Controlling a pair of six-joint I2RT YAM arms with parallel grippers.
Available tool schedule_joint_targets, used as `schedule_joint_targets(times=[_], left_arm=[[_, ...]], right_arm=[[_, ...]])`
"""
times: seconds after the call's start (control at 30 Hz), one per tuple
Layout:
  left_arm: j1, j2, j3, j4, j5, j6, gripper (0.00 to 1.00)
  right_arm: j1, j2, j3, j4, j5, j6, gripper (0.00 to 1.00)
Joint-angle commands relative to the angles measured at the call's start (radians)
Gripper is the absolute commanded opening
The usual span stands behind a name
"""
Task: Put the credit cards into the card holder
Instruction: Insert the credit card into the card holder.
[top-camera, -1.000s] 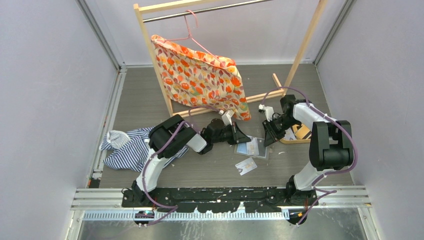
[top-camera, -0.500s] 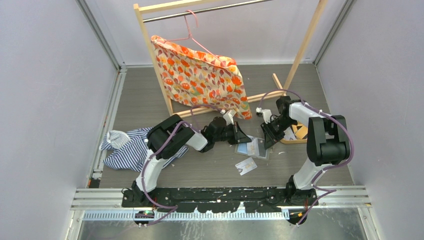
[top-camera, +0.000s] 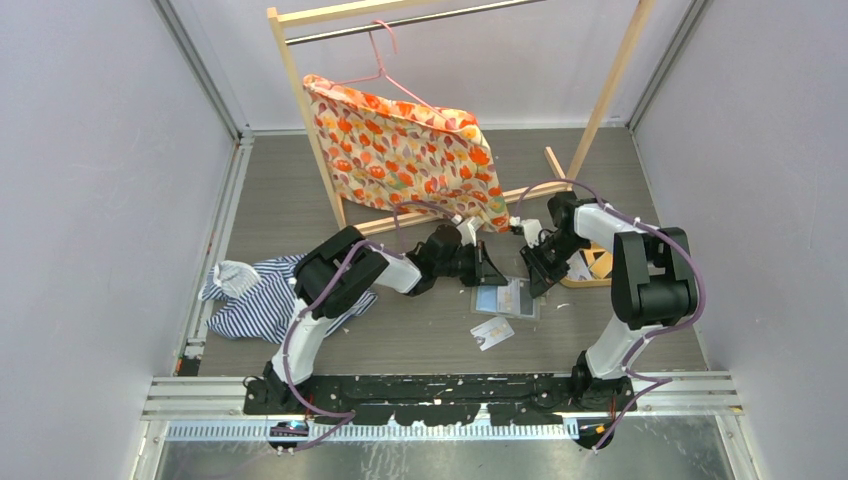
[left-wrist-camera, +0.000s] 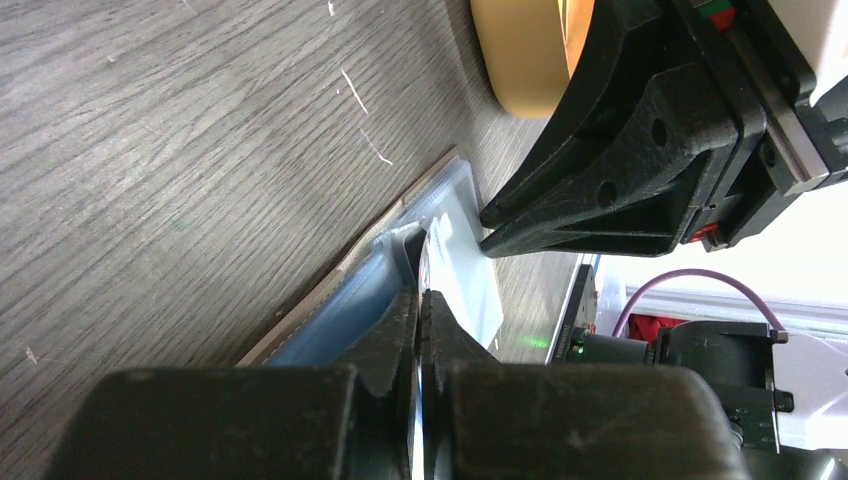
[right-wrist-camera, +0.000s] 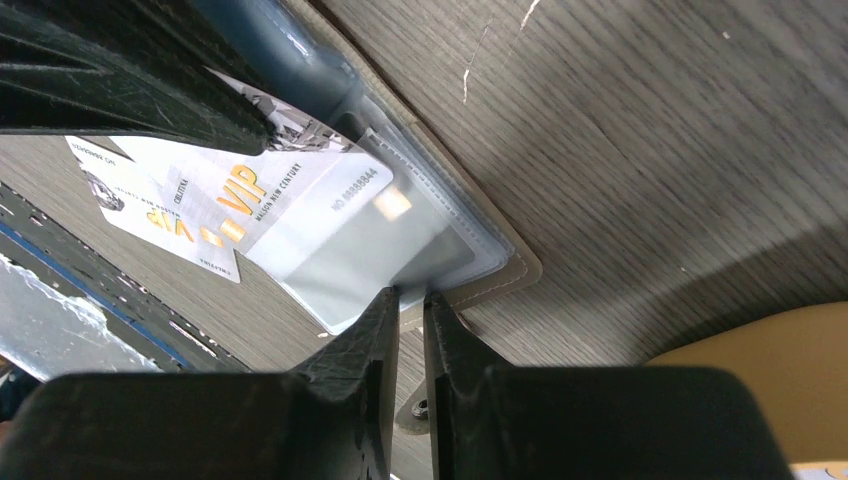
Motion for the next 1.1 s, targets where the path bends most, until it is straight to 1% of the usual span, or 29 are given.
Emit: schedule_joint_targets(times=[0.0,0.1,0.17,0.33,0.37,0.5,0.6,0.77,0.93,1.0,1.07], left_arm=[[-0.004,0.006,0.016,-0.094,0.035,0.036,0.01],[-0.009,0.021,0.029,-0.082,0.03,0.014,0.01],[-0.016,0.027,0.035,-0.077,0.017,0.0,0.05],[-0.024,0.025,0.036,-0.072,-0.007,-0.027,0.21],[-0.024,0.016,0.03,-0.077,-0.016,-0.026,0.26],[-0.021,-0.047,0.009,-0.134,-0.076,0.011,0.42],[-0.016,-0.092,0.005,-0.193,-0.103,0.035,0.52],[-0.014,-0.132,0.017,-0.303,-0.127,0.077,0.55],[-0.014,-0.156,0.014,-0.364,-0.146,0.098,0.55],[-0.015,-0.169,0.011,-0.379,-0.15,0.104,0.54],[-0.016,-0.179,0.012,-0.399,-0.153,0.105,0.51]], right_arm=[[0.014,0.009,0.028,0.021,0.013,0.007,0.2],[0.018,0.01,0.029,0.021,0.014,0.009,0.2],[0.018,0.008,0.03,0.021,0.012,0.011,0.2],[0.018,0.008,0.034,0.017,0.007,0.012,0.21],[0.018,0.007,0.034,0.017,0.007,0.013,0.21],[0.018,0.003,0.035,0.018,0.006,0.014,0.21],[0.019,0.002,0.036,0.015,0.003,0.016,0.22],[0.019,0.003,0.037,0.015,0.002,0.015,0.21],[0.019,0.003,0.037,0.013,-0.001,0.015,0.22],[0.019,0.004,0.037,0.012,-0.001,0.017,0.22],[0.02,0.005,0.037,0.013,-0.001,0.017,0.22]])
